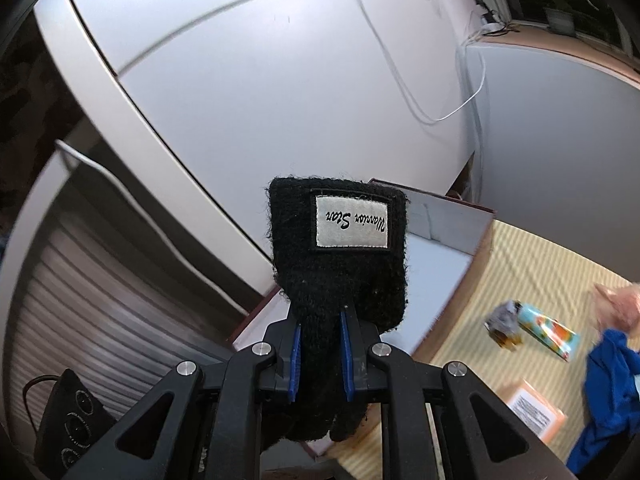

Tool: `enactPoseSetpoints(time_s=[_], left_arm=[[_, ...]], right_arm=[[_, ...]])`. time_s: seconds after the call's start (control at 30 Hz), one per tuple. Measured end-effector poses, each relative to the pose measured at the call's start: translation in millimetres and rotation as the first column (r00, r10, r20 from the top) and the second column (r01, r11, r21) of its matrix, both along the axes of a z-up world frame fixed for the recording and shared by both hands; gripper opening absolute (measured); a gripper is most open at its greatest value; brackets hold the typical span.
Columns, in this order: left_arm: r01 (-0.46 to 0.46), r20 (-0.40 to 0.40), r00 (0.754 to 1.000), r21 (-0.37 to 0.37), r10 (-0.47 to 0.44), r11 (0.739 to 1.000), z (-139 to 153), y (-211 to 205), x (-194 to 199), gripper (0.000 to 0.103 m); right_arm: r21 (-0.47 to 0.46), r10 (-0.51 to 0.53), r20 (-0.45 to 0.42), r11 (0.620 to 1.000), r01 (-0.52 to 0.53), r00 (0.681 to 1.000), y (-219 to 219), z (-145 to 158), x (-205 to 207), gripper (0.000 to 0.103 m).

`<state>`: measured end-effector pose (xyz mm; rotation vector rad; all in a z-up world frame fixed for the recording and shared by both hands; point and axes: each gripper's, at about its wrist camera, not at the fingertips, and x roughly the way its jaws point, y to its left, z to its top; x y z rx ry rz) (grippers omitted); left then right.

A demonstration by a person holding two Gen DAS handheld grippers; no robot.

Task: Organize soft objects
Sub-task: 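Carry the glove into the red-brown shoebox and open the right gripper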

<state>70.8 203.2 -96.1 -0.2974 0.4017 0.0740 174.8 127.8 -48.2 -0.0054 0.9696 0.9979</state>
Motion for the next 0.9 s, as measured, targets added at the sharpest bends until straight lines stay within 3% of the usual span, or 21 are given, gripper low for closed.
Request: enactPoseSetpoints(time_s=[0.3,0.4,0.43,0.5,0.53,0.57,0.67,0.9], left_arm=[[-0.061,-0.084,0.995,0.003,0.061,0.998,-30.8,25.5,18.0,0.008],[-0.082,-0.096,0.992,0.011,0.082,0.997,-34.2,29.2,20.2,0.009],[-0.094,-0.097,0.991,0.017,0.095,0.995,-34.6,30.3,20.3,0.01],[-0.121,-0.102,0.987,0.044,0.125,0.992,-33.4,28.3,15.9,0.022],[-0.136,-0.097,0.985,0.056,0.141,0.989,-32.8,29.2,13.6,0.031],[-0.143,-0.096,0.984,0.06,0.149,0.988,-33.2,30.7,12.3,0.04],[-0.178,-0.095,0.979,0.054,0.183,0.982,-32.2,34.8,8.3,0.06],[-0.192,-0.09,0.977,0.04,0.195,0.981,-29.9,35.2,1.7,0.06]], right_arm=[[-0.09,0.01,-0.027,0.996,-0.013,1.0,41.3,-45.9,15.0,0.015],[-0.109,0.007,-0.033,0.994,-0.011,0.999,45.9,-54.8,18.6,0.022],[-0.111,0.009,-0.033,0.994,-0.012,0.999,46.9,-56.3,19.7,0.029],[-0.115,0.004,-0.018,0.993,-0.006,1.0,46.9,-57.4,21.3,0.052],[-0.114,-0.002,-0.009,0.993,0.001,1.0,45.9,-56.7,21.8,0.068],[-0.108,-0.008,-0.001,0.994,0.008,1.0,44.8,-54.8,23.2,0.073],[-0.092,-0.017,0.005,0.996,0.018,1.0,38.9,-51.3,26.0,0.073],[-0.089,-0.027,0.027,0.996,0.029,0.999,20.2,-45.5,25.6,0.073]])
